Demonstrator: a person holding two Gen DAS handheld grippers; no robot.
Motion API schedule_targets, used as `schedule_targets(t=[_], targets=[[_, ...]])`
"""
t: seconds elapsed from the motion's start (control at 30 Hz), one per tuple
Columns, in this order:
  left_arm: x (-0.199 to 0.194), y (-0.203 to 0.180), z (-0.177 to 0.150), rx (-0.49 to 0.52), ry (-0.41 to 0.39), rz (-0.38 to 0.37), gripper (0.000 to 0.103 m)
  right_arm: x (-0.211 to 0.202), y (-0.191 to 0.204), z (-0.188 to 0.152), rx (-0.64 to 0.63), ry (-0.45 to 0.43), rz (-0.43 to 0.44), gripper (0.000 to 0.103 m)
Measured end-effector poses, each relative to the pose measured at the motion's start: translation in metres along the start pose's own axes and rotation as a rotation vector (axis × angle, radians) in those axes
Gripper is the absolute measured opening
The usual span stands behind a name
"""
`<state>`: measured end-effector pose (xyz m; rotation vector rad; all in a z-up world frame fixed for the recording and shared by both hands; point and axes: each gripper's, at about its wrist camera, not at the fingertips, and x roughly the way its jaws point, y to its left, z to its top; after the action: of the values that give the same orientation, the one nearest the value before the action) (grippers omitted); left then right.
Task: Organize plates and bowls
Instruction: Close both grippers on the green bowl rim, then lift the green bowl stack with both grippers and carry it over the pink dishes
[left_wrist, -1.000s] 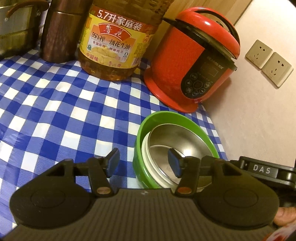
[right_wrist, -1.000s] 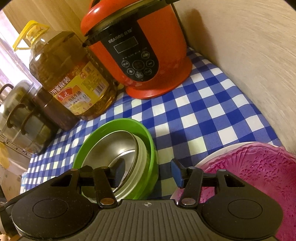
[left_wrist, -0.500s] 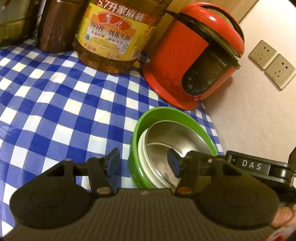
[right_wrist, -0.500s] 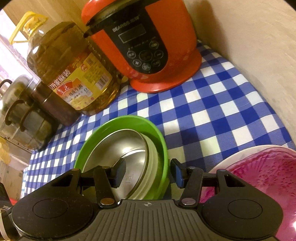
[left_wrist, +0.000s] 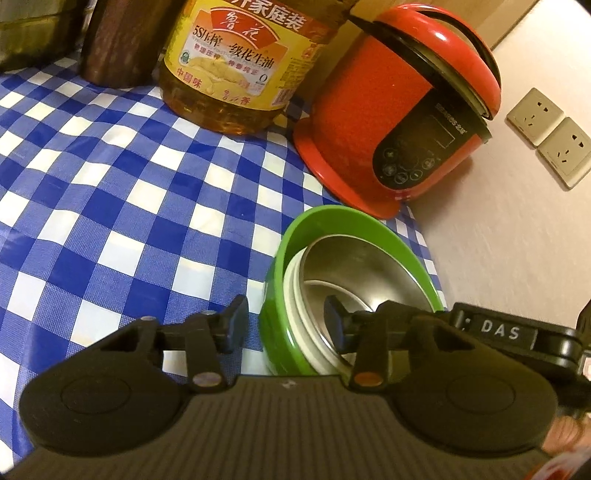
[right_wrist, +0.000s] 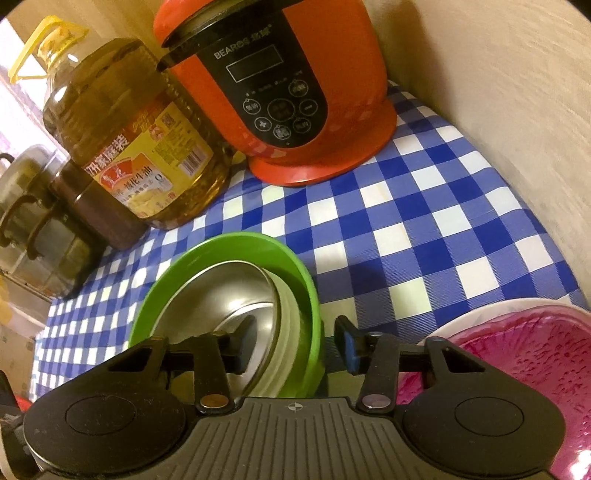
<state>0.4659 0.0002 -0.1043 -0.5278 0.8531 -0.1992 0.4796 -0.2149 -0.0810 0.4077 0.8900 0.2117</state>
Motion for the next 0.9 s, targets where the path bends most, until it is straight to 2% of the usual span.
schedule_targets(t=[0.1, 0.3, 0.5, 0.7, 0.9], targets=[[-0.001, -0.002, 0.0, 0.012, -0.005, -0.002, 0.035, -0.001, 0.002, -0.001, -0.028, -0.003, -0.001, 0.036], [-0.004, -0.005, -0.001, 0.034, -0.004, 0.019, 0.034, -0.001, 0.011, -0.004, -0.075, -0.001, -0.035, 0.035], [-0.019, 0.006, 0.0, 0.053, 0.007, 0.056, 0.032, -0.002, 0.024, -0.013, -0.068, 0.024, -0.012, 0.035], [-0.046, 0.027, -0.004, 0.081, 0.032, 0.086, 0.03, -0.006, 0.048, -0.036, -0.046, 0.043, 0.016, 0.035], [-0.077, 0.048, -0.022, 0.063, 0.033, 0.093, 0.031, -0.016, 0.064, -0.065, -0.02, 0.048, 0.05, 0.035]])
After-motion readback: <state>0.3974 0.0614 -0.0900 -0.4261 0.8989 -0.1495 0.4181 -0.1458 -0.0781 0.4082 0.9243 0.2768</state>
